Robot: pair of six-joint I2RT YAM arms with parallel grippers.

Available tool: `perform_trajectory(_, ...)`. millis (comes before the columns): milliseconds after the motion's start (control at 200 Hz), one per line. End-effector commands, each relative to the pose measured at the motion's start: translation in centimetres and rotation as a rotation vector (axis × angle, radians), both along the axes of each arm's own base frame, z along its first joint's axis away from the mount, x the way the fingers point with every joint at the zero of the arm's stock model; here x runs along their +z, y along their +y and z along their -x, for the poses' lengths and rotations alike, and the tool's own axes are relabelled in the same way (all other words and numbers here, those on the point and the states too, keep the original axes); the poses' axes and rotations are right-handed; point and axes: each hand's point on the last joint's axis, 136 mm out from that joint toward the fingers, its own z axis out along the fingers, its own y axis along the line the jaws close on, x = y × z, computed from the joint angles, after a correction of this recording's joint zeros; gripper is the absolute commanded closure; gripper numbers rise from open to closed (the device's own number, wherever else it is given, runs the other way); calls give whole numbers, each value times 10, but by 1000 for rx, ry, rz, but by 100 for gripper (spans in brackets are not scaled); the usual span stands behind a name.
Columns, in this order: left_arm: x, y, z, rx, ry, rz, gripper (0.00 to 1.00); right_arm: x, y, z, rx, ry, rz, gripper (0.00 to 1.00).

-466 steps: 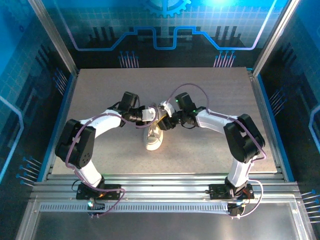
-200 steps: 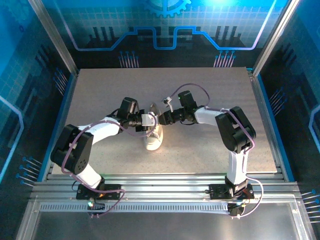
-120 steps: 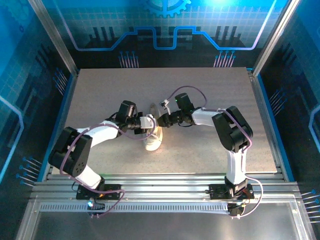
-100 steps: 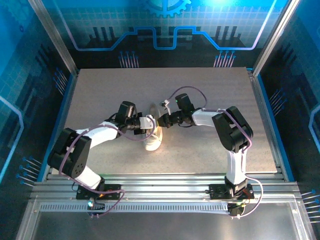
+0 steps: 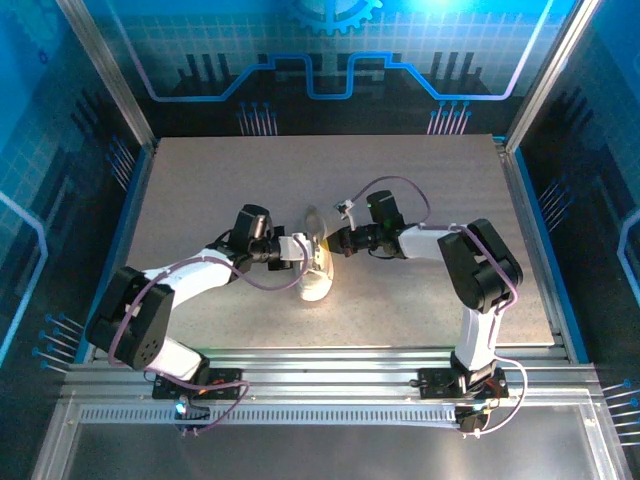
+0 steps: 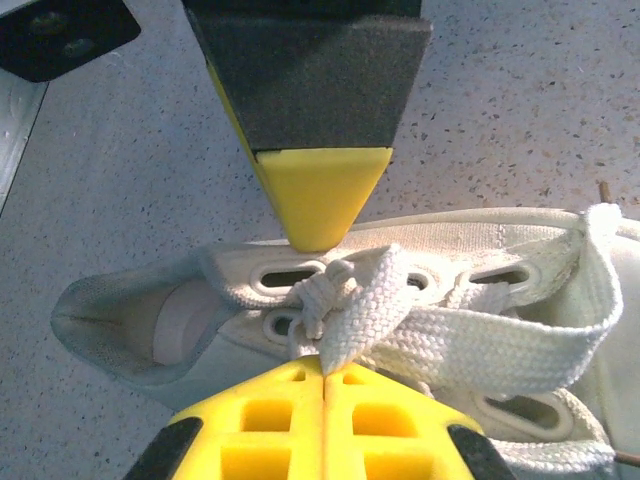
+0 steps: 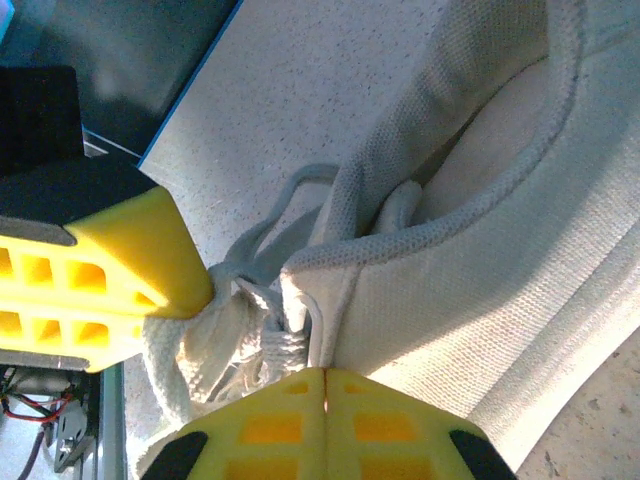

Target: Tie the shoes

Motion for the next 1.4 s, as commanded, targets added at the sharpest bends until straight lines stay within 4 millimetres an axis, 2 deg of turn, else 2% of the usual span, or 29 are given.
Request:
perform_trajectory(0,-1,-4,7,-16,5,-1,100,19,0,-2,8,-47,-48,96)
perform_trajectory(220,-6,-13,7,-30,1,-8,100,24,0,1,25,-52,-46,83)
perform_trajectory(490,-6,-15,4,-18,5,-1,100,28,-5,7,40,-95,33,65)
perform_trajectory(680,-4,-17,2,-13,9,15,100,29,2,11,93,-93,27,63)
perform_trajectory(820,-2,-20,1,-15,61,17,100,29,10,17,131,-129,28,56)
perform_trajectory(1116,-1,-26,0,-26,118,32,100,18,13,18,157,-183,78,50)
perform_trajectory(1396,2,-31,2,-35,169,61,100,3,17,21,169,-214,129,48)
